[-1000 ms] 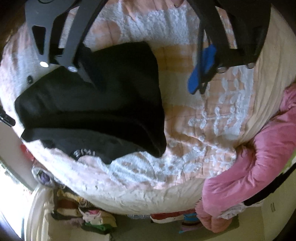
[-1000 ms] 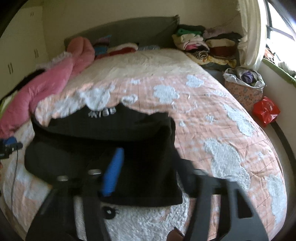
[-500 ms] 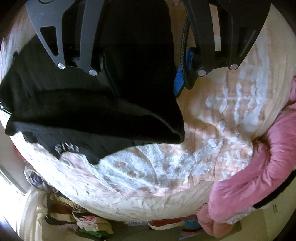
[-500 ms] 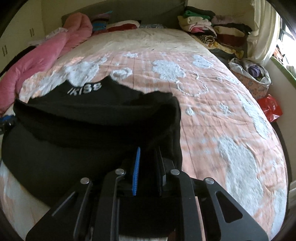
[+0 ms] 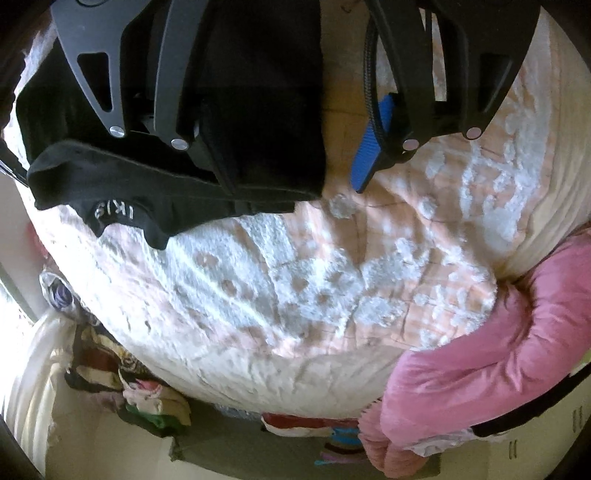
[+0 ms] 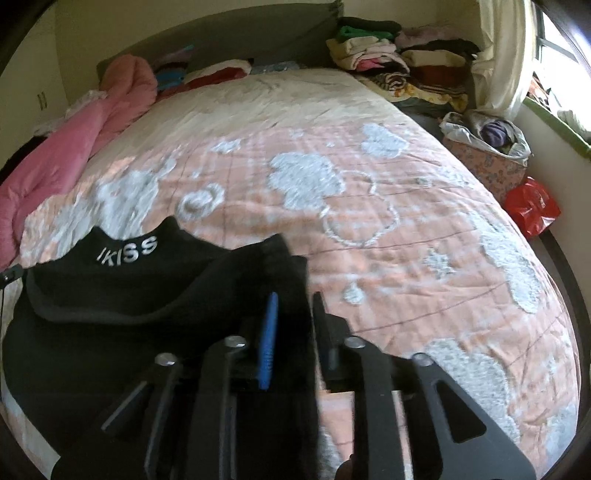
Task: Fold small clothes
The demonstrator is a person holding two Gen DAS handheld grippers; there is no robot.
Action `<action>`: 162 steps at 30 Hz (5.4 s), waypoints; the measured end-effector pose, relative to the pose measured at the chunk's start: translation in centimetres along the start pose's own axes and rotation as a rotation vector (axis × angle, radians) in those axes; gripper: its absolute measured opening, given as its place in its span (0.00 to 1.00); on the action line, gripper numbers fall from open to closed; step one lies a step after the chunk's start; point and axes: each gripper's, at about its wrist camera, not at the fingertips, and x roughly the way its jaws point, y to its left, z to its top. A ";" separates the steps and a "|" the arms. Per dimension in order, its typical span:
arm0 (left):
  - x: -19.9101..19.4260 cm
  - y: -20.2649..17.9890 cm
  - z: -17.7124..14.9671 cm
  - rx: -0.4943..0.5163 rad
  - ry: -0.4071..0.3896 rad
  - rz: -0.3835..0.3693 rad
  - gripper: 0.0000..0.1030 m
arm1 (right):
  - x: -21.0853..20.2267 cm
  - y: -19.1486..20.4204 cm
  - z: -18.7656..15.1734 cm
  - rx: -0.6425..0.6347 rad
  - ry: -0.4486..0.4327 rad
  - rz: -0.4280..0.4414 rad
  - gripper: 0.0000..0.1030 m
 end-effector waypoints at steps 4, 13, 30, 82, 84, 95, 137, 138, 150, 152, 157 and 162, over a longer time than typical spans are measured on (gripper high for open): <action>0.6 0.3 -0.3 -0.009 0.025 -0.019 0.55 | 0.3 0.0 0.0 -0.004 0.023 0.043 0.42; 2.3 0.1 -1.0 -0.006 0.052 -0.001 0.43 | 2.3 2.6 0.0 -0.104 0.033 0.030 0.11; 1.1 1.6 -0.3 -0.035 0.002 -0.002 0.19 | 2.1 -0.7 -0.1 0.063 0.000 0.011 0.19; -3.0 -2.1 -6.7 0.145 0.070 0.015 0.45 | -4.9 3.6 -8.7 -0.023 0.080 0.068 0.58; -3.1 -2.1 -7.3 0.146 0.078 0.021 0.47 | -5.5 3.3 -9.2 -0.009 0.080 0.071 0.58; -5.3 -1.3 -8.5 0.146 0.068 0.030 0.52 | -9.7 4.9 -10.8 0.004 0.028 0.104 0.77; -0.4 0.6 -0.8 0.169 0.069 0.114 0.91 | -3.6 32.6 -15.1 -0.776 -0.130 0.109 0.94; -0.2 0.5 -0.7 0.170 0.071 0.114 0.91 | -3.3 32.8 -14.9 -0.784 -0.139 0.095 0.94; 1.9 -0.3 0.2 0.167 0.107 0.106 0.91 | -4.3 30.8 -12.4 -0.679 -0.236 0.108 0.19; 1.8 -0.8 0.3 0.169 0.107 0.085 0.91 | -5.0 30.1 -11.9 -0.641 -0.252 0.124 0.18; 1.6 -2.2 0.6 0.159 0.119 0.020 0.90 | -6.7 28.1 -11.0 -0.559 -0.320 0.134 0.17; 0.9 -4.0 1.1 0.147 0.130 -0.052 0.80 | -8.0 26.6 -10.6 -0.499 -0.351 0.132 0.17</action>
